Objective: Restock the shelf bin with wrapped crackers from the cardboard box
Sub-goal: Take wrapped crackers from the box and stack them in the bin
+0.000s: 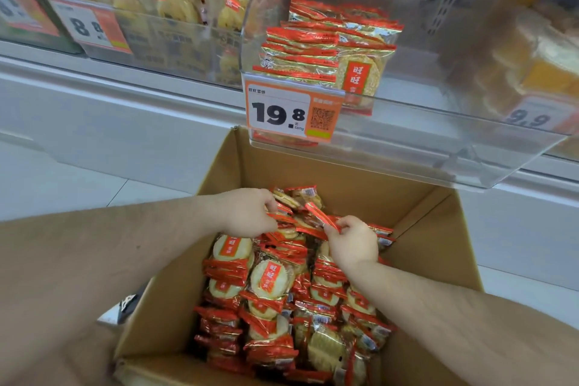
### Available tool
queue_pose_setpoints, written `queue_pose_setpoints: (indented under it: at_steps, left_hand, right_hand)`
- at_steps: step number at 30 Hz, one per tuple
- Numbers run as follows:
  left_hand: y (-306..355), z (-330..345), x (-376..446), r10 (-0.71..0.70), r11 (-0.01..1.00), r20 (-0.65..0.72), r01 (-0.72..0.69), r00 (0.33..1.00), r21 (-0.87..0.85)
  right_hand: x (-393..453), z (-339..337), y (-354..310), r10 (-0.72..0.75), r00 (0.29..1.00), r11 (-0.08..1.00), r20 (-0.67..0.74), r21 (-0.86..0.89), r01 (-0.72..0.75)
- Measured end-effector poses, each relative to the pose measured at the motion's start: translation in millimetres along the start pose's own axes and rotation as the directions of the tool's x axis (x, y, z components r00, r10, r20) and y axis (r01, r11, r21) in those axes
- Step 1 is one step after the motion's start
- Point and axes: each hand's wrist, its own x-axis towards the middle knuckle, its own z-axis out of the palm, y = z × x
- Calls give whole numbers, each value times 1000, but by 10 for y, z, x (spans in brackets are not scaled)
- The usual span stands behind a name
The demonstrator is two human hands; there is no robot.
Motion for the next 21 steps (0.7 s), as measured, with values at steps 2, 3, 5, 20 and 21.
queue_pose_setpoints:
  at_steps: [2,3,5,20,21]
  left_hand:
    - [30,12,19,-76,961,51,87,996,-263]
    - [71,5,-1,-106,925,67,123,992,-360]
    - [160,-11,-18,-127,811,99,161,987,-563]
    - [-61,36,77,-141,826,-91,67,986,-560]
    - [-75,35,89,-144,825,-84,73,986,-561]
  right_hand:
    - [-227,-170,-80,-65,998,994,11,88,64]
    - [-360,-247,-146,-132,991,982,33,143,126]
    - [-635,-379,-311,-307,948,924,78,262,278]
    - [524,97,-51,231,944,928,238,237,-286]
    - [584,151,-41,208,942,936,262,228,-270]
